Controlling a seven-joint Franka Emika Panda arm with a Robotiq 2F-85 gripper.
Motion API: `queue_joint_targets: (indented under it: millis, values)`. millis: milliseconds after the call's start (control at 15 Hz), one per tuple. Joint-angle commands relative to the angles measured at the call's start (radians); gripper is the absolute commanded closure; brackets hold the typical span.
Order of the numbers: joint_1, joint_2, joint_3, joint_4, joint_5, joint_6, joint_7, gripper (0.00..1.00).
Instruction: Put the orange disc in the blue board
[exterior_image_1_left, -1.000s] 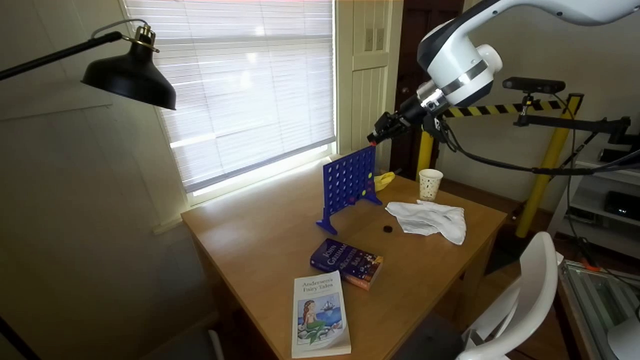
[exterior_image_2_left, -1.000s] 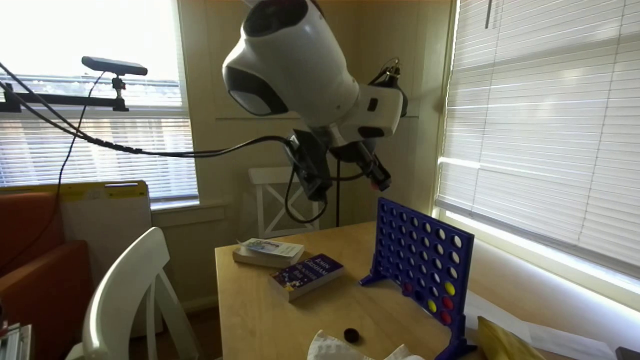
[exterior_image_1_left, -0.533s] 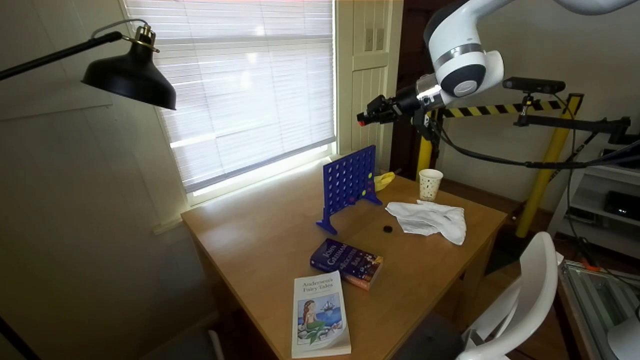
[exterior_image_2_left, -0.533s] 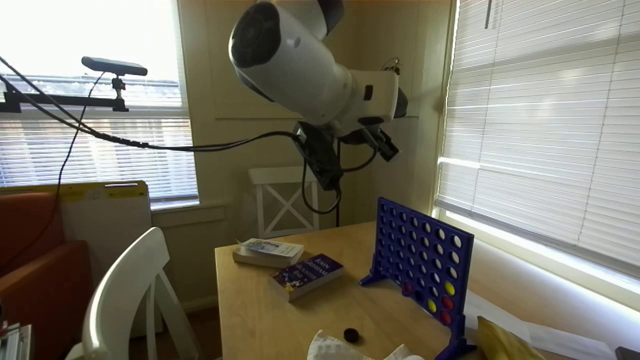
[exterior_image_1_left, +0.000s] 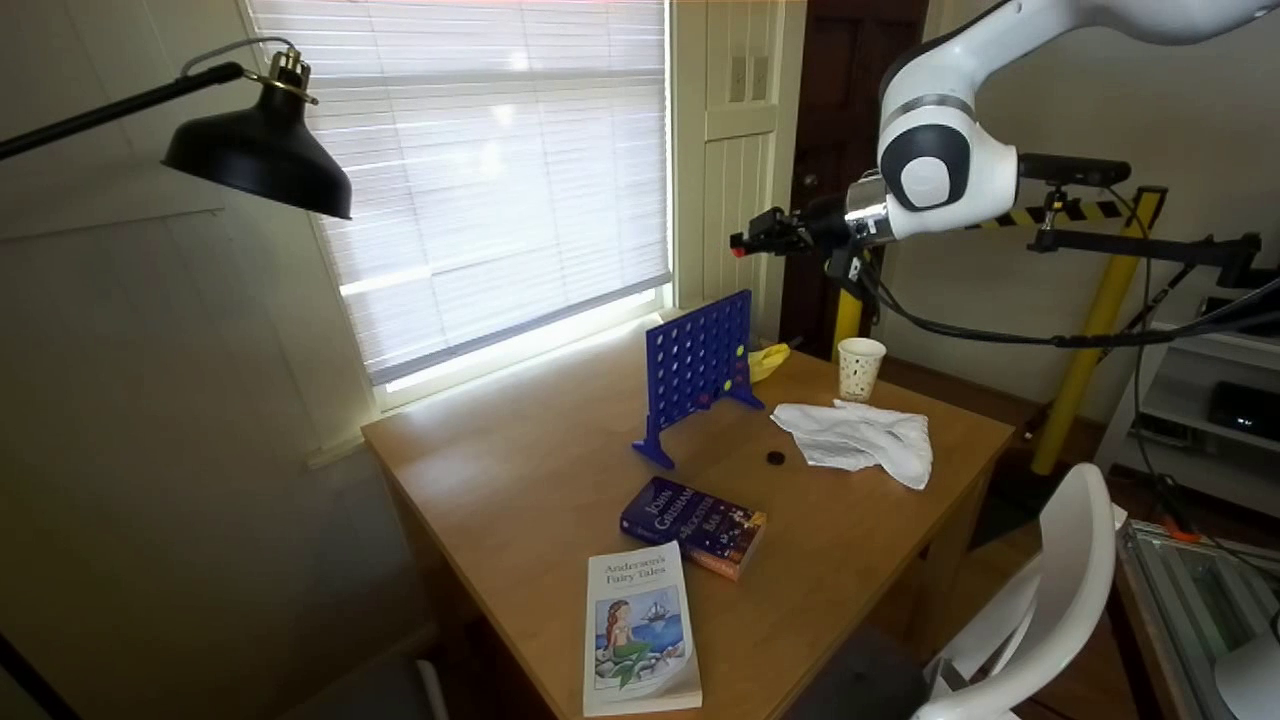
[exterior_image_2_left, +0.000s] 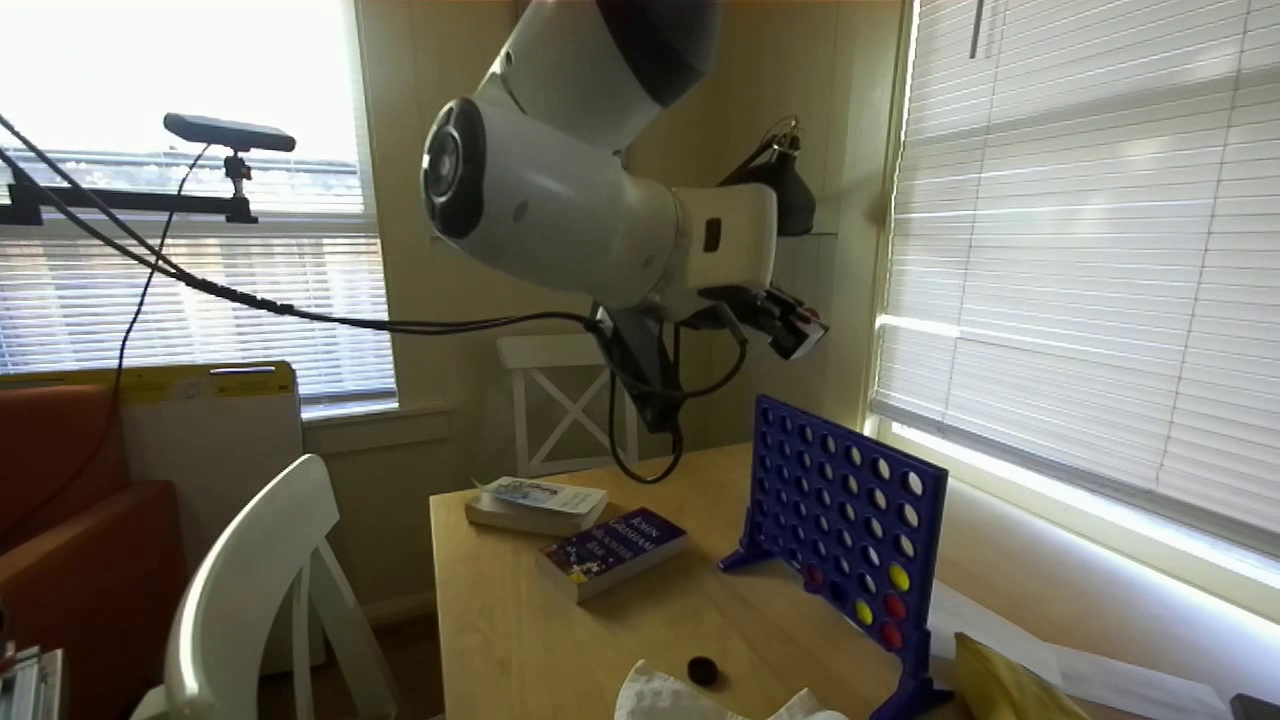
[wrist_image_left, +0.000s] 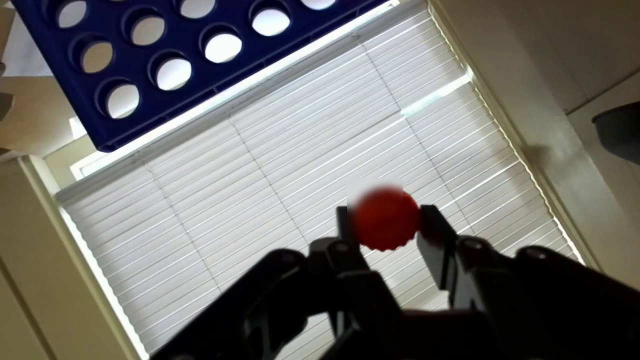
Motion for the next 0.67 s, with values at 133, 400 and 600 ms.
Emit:
queue_joint_targets:
  millis: [133,400,600]
  values:
    - [0.004,0.025,-0.009,0.024,0.055,0.006,-0.072,0.89]
    - [0.008,0.050,-0.029,0.051,0.184,-0.015,-0.226,0.89]
    - [0.014,0.069,-0.048,0.062,0.285,-0.024,-0.367,0.89]
